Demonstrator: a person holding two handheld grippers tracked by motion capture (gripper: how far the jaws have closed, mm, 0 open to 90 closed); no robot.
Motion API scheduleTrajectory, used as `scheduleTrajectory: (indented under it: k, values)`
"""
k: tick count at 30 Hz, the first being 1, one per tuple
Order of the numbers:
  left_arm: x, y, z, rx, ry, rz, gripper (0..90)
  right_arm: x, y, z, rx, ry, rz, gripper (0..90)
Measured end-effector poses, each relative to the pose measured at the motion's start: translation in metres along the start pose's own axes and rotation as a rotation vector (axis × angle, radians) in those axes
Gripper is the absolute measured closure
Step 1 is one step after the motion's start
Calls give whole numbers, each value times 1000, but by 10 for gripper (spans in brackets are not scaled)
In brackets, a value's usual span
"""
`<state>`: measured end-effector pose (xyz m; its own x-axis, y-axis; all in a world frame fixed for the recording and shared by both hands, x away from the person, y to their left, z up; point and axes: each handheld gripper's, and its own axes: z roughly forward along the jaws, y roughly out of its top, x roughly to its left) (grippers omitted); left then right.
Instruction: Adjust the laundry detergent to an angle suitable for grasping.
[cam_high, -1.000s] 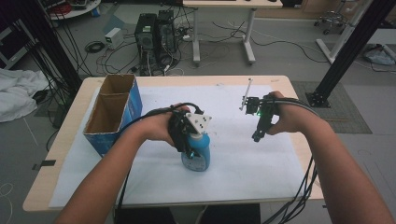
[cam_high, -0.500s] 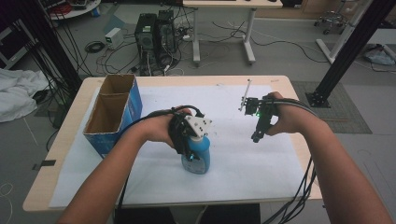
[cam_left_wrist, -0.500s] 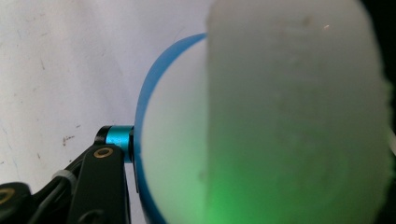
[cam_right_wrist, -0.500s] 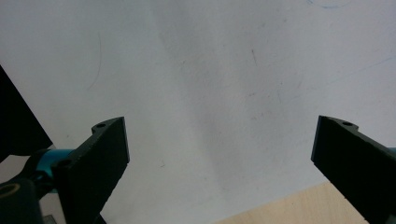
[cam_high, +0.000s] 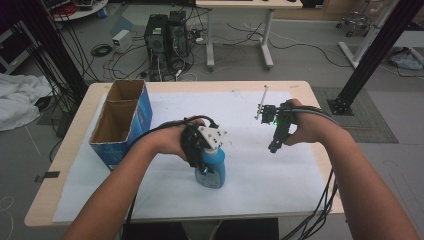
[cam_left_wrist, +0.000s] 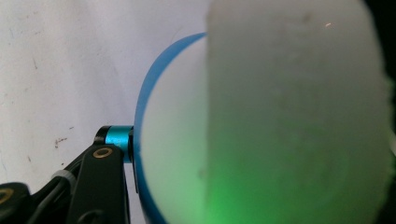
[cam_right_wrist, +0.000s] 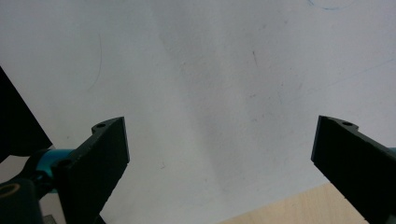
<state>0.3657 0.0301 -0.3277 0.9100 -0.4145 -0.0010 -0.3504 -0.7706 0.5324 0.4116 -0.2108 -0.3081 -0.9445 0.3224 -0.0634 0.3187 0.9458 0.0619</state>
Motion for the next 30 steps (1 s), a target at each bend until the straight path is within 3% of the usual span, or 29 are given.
scheduleTrajectory:
  k: [15,16,19,30]
  values:
    - [2,2,0,-13,1,-36,374,-1,-1,-2,-14,0,8,33]
    - [2,3,-4,-46,19,-47,374,-1,-1,-2,-14,0,8,32]
    - [1,3,-6,-45,30,-55,313,-1,-1,-1,-10,1,11,33]
    - [-3,4,-13,-78,31,-76,270,-2,1,-1,-10,4,15,33]
